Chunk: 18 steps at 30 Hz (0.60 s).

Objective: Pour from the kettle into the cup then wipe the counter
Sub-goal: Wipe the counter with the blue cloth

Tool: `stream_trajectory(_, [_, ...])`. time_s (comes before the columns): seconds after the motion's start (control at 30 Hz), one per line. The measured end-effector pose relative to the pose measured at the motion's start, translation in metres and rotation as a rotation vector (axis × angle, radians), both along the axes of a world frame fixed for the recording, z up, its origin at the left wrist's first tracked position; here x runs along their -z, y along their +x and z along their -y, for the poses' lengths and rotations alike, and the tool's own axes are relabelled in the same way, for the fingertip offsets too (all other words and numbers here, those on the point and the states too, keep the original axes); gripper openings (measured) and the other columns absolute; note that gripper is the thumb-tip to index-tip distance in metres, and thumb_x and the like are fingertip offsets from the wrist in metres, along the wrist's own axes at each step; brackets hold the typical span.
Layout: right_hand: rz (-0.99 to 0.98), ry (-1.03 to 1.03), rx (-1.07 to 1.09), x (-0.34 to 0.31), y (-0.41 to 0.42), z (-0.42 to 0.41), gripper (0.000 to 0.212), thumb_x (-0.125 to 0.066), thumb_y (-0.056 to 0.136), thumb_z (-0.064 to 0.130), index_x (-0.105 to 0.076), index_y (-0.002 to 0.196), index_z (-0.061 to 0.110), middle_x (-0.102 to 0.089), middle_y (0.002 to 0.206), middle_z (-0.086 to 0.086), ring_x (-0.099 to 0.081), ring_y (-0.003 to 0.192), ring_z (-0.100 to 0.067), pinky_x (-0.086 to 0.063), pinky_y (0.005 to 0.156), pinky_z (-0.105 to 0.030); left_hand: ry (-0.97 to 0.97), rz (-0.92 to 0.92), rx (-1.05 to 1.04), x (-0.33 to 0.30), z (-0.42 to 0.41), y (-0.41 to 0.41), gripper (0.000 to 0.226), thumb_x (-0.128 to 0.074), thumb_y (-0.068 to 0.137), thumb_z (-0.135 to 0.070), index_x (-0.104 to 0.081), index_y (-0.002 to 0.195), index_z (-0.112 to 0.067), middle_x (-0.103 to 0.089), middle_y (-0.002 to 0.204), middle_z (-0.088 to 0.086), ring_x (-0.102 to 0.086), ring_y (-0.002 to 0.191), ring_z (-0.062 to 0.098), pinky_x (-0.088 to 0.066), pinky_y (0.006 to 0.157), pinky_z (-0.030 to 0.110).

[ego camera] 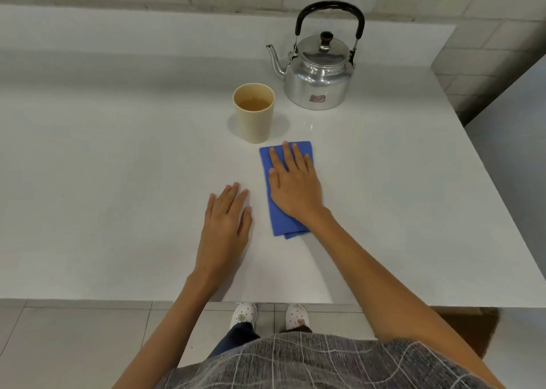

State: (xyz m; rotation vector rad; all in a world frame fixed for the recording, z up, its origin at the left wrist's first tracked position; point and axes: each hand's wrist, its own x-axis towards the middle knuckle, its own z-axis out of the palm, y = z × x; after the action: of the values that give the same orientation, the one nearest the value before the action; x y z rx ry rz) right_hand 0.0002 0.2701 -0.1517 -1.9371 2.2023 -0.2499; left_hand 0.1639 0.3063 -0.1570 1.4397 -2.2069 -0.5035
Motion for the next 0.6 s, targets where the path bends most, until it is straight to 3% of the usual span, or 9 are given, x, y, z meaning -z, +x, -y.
stream_trajectory(0.1, [0.001,-0.008,-0.087,0.001,0.023,-0.01,0.052,-0.019,0.101,0.033,-0.009,0.15,0.018,-0.002,0.16,-0.008,0.003,0.147,-0.024,0.001,0.12,-0.041,0.052,-0.118,-0.063,-0.002,-0.001,0.002,0.035,-0.042,0.098,-0.008,-0.051,0.131,-0.002,-0.049,0.14,0.016,-0.04,0.134,0.026,-0.021,0.118,0.038])
stream_trajectory(0.23, [0.018,-0.042,-0.247,0.002,0.028,-0.053,0.051,-0.024,0.101,0.032,-0.013,0.15,0.022,-0.007,0.16,-0.004,0.0,0.148,-0.02,0.003,0.12,-0.036,0.074,-0.243,-0.17,-0.012,-0.002,0.008,0.031,-0.042,0.096,-0.002,-0.055,0.124,-0.001,-0.06,0.124,0.014,-0.051,0.118,0.026,-0.031,0.096,0.014])
stream_trajectory(0.37, [0.025,0.004,-0.415,0.0,-0.011,-0.085,0.049,-0.024,0.101,0.035,-0.013,0.149,0.029,-0.001,0.159,0.007,0.006,0.146,-0.011,0.01,0.118,-0.026,0.095,-0.28,-0.188,-0.022,-0.006,0.023,0.027,-0.048,0.092,0.0,-0.062,0.115,-0.005,-0.066,0.115,0.01,-0.059,0.109,0.024,-0.039,0.092,0.023])
stream_trajectory(0.43, [0.021,0.009,-0.389,-0.002,-0.031,-0.082,0.049,-0.024,0.101,0.035,-0.013,0.149,0.03,-0.002,0.159,0.008,0.006,0.146,-0.009,0.01,0.118,-0.024,0.105,-0.291,-0.196,-0.026,-0.009,0.033,0.024,-0.05,0.091,0.001,-0.065,0.108,-0.007,-0.069,0.107,0.007,-0.062,0.101,0.023,-0.043,0.087,0.023])
stream_trajectory(0.53, [0.02,-0.024,-0.221,-0.002,-0.032,-0.063,0.05,-0.026,0.101,0.033,-0.015,0.149,0.024,-0.008,0.16,0.0,0.001,0.147,-0.015,0.001,0.121,-0.032,0.165,-0.339,-0.239,-0.032,-0.016,0.047,0.023,-0.051,0.09,-0.002,-0.067,0.101,-0.013,-0.07,0.095,0.004,-0.063,0.083,0.017,-0.044,0.068,0.007])
stream_trajectory(0.6, [0.004,-0.04,-0.097,0.0,-0.014,-0.047,0.05,-0.025,0.101,0.031,-0.015,0.149,0.019,-0.007,0.16,-0.006,-0.001,0.148,-0.02,0.0,0.121,-0.036,0.218,-0.371,-0.282,-0.035,-0.019,0.052,0.022,-0.051,0.09,-0.004,-0.067,0.099,-0.017,-0.069,0.09,0.003,-0.062,0.08,0.011,-0.046,0.061,0.008])
